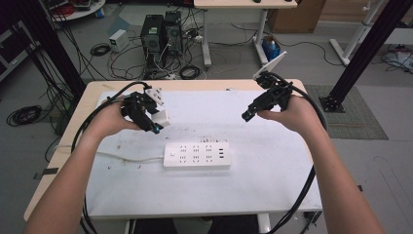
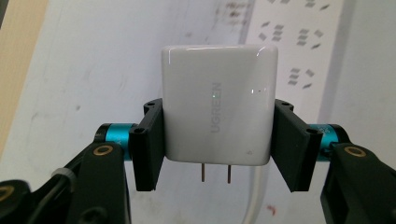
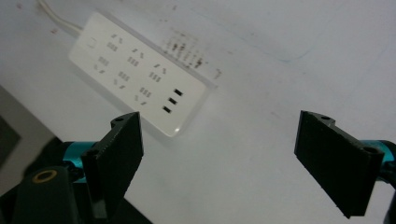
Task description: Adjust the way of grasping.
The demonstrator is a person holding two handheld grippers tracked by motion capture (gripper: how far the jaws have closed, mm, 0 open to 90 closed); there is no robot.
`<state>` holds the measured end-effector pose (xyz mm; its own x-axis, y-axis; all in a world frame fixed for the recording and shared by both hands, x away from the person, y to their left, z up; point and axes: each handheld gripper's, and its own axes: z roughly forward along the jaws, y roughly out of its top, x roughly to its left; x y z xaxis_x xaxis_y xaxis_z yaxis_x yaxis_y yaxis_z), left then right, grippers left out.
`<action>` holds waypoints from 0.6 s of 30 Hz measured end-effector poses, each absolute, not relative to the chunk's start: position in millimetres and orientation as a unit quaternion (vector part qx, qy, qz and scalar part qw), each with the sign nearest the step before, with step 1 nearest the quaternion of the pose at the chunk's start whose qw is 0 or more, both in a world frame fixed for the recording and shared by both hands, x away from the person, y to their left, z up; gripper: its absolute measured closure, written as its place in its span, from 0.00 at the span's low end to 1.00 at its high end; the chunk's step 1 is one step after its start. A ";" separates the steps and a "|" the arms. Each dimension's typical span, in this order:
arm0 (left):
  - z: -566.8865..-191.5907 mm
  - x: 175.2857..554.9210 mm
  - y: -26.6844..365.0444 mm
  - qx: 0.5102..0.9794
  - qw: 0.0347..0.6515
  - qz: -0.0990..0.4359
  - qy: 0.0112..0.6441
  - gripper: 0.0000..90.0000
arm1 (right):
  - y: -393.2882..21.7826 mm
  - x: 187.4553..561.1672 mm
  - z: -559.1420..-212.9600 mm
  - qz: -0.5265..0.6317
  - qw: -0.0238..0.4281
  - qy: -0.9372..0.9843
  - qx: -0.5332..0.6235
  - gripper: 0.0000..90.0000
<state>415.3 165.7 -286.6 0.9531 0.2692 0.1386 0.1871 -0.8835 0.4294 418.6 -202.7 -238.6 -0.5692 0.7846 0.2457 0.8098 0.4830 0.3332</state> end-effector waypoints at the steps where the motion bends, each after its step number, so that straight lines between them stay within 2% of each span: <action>1: -285.8 413.3 160.9 0.965 0.218 0.097 0.111 0.47 | -202.7 418.6 -238.6 -0.210 0.030 -0.861 -0.463 0.19; 6: -283.2 404.5 133.0 0.951 0.290 0.080 0.072 0.47 | -188.7 413.9 -235.4 -0.245 0.085 -0.841 -0.476 0.22; 7: -281.9 401.0 121.3 0.943 0.320 0.074 0.062 0.47 | -186.8 413.0 -234.0 -0.254 0.092 -0.835 -0.479 0.22; 9: -281.0 399.2 115.9 0.938 0.332 0.077 0.058 0.47 | -185.3 412.3 -232.9 -0.262 0.097 -0.831 -0.481 0.22; 10: -279.4 396.5 106.5 0.927 0.362 0.076 0.055 0.47 | -182.7 411.8 -232.8 -0.280 0.128 -0.819 -0.484 0.23; 12: -279.4 396.5 106.5 0.927 0.362 0.076 0.055 0.47 | -181.1 411.6 -233.4 -0.288 0.141 -0.813 -0.487 0.23; 13: -277.3 394.8 98.2 0.916 0.391 0.074 0.055 0.47 | -178.6 411.7 -234.1 -0.304 0.156 -0.799 -0.494 0.30; 15: -274.6 390.4 86.7 0.904 0.416 0.081 0.053 0.47 | -176.5 412.2 -235.3 -0.322 0.173 -0.786 -0.499 0.30; 18: -273.2 387.4 77.5 0.904 0.416 0.090 0.046 0.47 | -174.7 412.7 -234.7 -0.347 0.199 -0.766 -0.503 0.31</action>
<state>387.4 77.5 -273.2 0.9795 0.1582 0.1244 0.0084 -0.6495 0.7603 412.7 -174.7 -234.7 -0.4158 0.6321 0.6539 0.9083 0.2535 0.3326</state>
